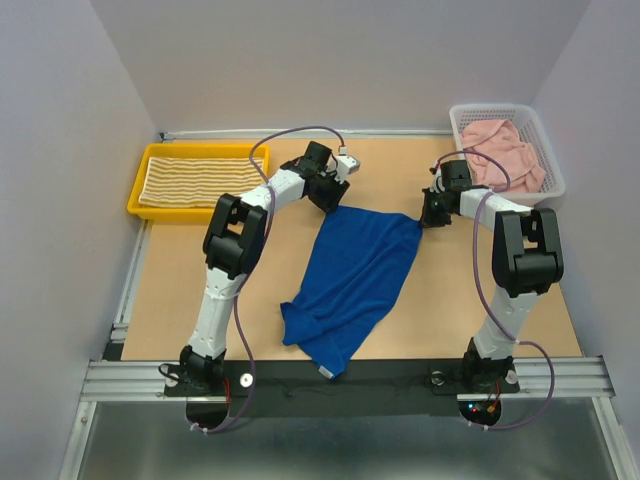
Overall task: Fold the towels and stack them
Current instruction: Flatten out the crumpled towel
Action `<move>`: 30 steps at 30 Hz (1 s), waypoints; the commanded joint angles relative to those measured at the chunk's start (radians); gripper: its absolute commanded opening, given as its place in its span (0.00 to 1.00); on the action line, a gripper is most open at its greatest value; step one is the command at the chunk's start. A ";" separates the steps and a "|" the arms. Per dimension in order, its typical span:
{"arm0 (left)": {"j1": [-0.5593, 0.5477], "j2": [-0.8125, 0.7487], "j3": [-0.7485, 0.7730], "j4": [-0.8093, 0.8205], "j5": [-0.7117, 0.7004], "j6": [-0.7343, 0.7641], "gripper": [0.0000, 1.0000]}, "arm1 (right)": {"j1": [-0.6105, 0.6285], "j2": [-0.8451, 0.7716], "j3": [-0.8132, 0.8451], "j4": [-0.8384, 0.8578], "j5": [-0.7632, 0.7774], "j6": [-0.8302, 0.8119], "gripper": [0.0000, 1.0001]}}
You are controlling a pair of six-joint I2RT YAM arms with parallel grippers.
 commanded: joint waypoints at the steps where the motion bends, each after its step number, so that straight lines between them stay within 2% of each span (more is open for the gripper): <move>1: 0.005 0.009 0.058 -0.048 0.041 0.021 0.48 | 0.004 0.006 -0.012 -0.010 0.027 -0.018 0.00; 10: 0.005 0.043 0.078 -0.076 0.059 0.016 0.41 | 0.004 0.005 -0.012 -0.011 0.030 -0.018 0.00; 15: 0.006 0.034 0.069 -0.075 0.057 0.018 0.19 | 0.004 0.005 -0.003 -0.010 0.030 -0.017 0.00; 17: 0.009 0.027 0.072 -0.073 0.047 0.021 0.03 | 0.004 0.000 0.008 -0.011 0.027 -0.017 0.01; 18: 0.011 0.024 0.075 -0.068 0.041 0.019 0.00 | 0.004 -0.003 0.013 -0.011 0.027 -0.015 0.01; 25: 0.034 -0.093 0.076 -0.018 -0.071 -0.015 0.00 | 0.004 -0.014 0.138 -0.010 0.073 -0.047 0.00; 30: 0.051 -0.213 0.082 0.060 -0.153 -0.054 0.00 | 0.004 -0.009 0.327 -0.008 0.131 -0.084 0.00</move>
